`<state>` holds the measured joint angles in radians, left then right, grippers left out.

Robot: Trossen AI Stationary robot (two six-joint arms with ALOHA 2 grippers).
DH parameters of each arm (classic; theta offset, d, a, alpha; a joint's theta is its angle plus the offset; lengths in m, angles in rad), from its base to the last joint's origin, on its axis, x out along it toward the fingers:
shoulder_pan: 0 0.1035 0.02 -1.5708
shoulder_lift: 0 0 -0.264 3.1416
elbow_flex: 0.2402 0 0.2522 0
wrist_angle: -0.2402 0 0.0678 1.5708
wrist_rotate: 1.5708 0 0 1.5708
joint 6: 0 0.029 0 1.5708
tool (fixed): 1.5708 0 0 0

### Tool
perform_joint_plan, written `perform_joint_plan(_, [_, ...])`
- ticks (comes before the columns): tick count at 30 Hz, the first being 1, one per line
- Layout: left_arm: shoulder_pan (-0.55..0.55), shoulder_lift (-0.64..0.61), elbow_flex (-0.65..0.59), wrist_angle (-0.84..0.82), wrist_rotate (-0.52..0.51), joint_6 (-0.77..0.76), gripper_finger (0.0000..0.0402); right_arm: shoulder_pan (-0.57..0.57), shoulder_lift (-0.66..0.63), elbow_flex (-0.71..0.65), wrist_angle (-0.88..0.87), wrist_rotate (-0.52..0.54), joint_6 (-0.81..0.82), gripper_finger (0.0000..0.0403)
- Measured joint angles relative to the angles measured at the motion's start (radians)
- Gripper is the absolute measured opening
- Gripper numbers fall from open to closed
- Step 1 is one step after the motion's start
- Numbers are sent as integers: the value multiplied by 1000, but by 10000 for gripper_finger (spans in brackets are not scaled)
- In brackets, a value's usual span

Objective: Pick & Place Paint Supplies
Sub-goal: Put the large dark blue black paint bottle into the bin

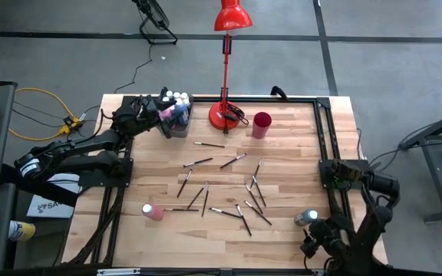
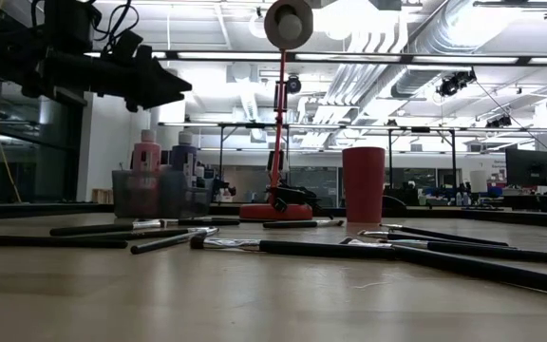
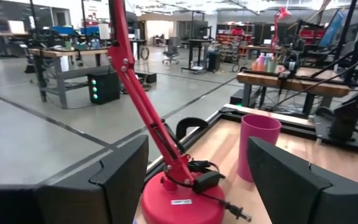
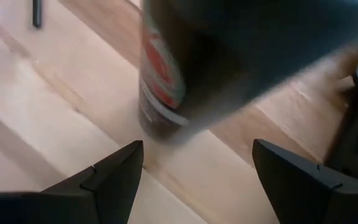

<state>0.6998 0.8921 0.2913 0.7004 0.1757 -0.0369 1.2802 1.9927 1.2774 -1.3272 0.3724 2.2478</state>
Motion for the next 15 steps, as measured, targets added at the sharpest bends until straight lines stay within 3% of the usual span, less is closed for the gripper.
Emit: perform_joint_plan(15, [0, 0, 0, -3, 17, -25, 267, -51, 9, 0, 61, 135, 17, 295])
